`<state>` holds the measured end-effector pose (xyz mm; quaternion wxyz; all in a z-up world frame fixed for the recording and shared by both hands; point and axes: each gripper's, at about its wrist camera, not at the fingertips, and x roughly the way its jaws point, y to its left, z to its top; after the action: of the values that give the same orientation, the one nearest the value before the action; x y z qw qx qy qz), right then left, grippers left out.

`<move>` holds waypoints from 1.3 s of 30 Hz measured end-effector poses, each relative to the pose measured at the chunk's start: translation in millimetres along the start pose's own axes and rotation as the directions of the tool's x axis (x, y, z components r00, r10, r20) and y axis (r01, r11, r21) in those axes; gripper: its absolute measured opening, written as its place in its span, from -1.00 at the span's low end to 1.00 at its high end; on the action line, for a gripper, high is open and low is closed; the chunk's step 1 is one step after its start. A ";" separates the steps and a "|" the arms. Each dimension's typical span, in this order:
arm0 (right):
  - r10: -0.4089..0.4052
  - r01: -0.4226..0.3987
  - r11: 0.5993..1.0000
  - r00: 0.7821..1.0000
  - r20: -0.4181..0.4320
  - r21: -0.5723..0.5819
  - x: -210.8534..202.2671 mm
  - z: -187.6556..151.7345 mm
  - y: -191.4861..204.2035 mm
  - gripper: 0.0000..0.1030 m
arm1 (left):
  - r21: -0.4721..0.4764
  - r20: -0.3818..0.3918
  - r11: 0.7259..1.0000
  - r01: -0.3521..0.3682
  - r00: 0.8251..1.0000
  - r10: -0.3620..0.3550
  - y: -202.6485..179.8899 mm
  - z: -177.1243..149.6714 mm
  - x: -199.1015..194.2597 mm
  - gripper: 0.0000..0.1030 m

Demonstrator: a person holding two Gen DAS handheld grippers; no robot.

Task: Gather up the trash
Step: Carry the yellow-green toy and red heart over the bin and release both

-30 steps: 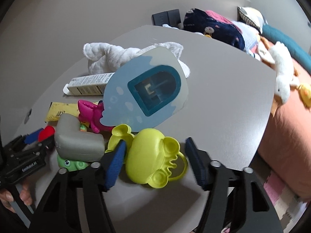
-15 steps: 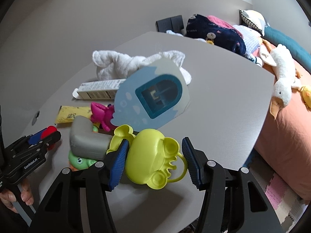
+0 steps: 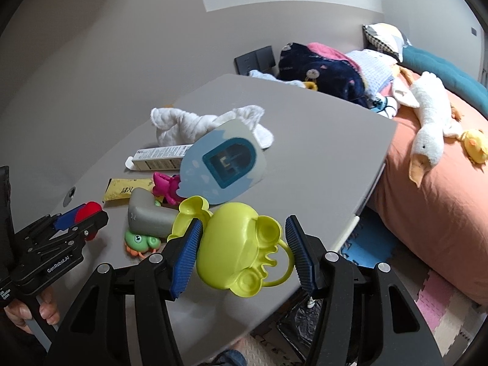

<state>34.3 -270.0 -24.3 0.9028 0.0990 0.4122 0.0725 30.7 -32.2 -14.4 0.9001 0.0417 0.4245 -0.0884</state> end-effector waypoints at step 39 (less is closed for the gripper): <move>-0.249 0.228 0.953 0.965 0.086 0.197 -118.7 -60.0 -131.8 0.12 | 0.275 0.007 0.927 0.255 0.964 -0.267 -185.0 -2.9 -24.0 -0.08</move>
<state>-81.9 -416.0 -7.6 0.9130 0.1360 0.3758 -0.0814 -22.5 -210.3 2.2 0.8752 0.1061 0.3902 -0.2654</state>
